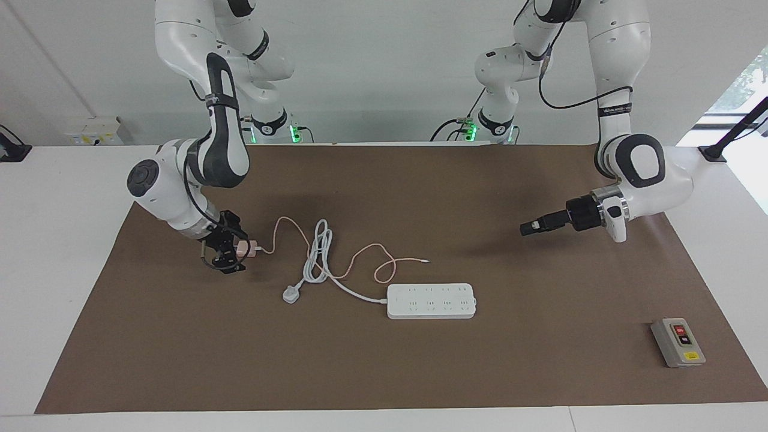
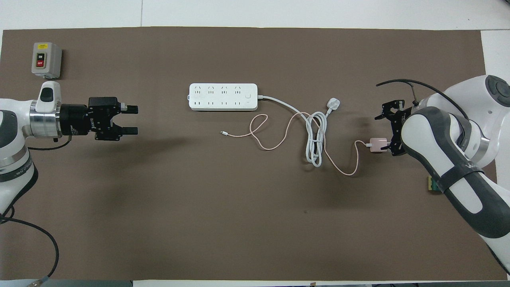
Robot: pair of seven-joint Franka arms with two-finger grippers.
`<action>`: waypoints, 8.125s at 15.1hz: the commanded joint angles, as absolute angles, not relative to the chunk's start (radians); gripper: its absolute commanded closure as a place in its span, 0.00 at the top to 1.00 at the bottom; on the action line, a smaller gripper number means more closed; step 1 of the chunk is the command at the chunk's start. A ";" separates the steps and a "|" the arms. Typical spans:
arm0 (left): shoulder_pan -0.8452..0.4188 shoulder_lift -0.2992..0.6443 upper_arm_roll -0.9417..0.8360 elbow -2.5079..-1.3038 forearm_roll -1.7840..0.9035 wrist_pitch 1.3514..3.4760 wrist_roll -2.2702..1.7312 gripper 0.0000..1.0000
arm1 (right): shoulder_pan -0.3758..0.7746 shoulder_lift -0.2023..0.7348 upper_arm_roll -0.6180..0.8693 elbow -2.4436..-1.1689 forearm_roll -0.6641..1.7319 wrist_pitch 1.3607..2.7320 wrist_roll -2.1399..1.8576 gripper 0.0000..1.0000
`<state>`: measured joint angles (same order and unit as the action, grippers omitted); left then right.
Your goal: Plug charger into power strip
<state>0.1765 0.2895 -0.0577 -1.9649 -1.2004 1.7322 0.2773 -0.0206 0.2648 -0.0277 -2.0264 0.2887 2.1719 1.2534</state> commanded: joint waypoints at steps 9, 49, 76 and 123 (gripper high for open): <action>0.149 0.316 -0.060 -2.034 -1.389 1.689 0.534 1.00 | -0.029 0.242 -0.021 -2.125 0.364 2.278 1.233 1.00; 0.044 0.646 -0.058 -1.792 -1.531 1.565 0.807 1.00 | -0.129 0.195 -0.021 -2.227 0.617 2.263 0.959 0.86; -0.046 0.503 -0.063 -1.919 -1.624 1.664 0.804 1.00 | 0.049 0.213 -0.017 -1.823 0.620 2.109 1.330 0.00; -0.163 0.391 -0.166 -1.910 -1.815 1.979 0.767 0.45 | 0.459 0.489 -0.029 -1.405 0.509 2.114 1.689 0.00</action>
<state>-0.1682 0.4162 -0.1669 -1.8817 -1.8267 1.9947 0.7593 0.4540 0.4774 -0.0309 -1.4200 0.5273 2.1003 1.6611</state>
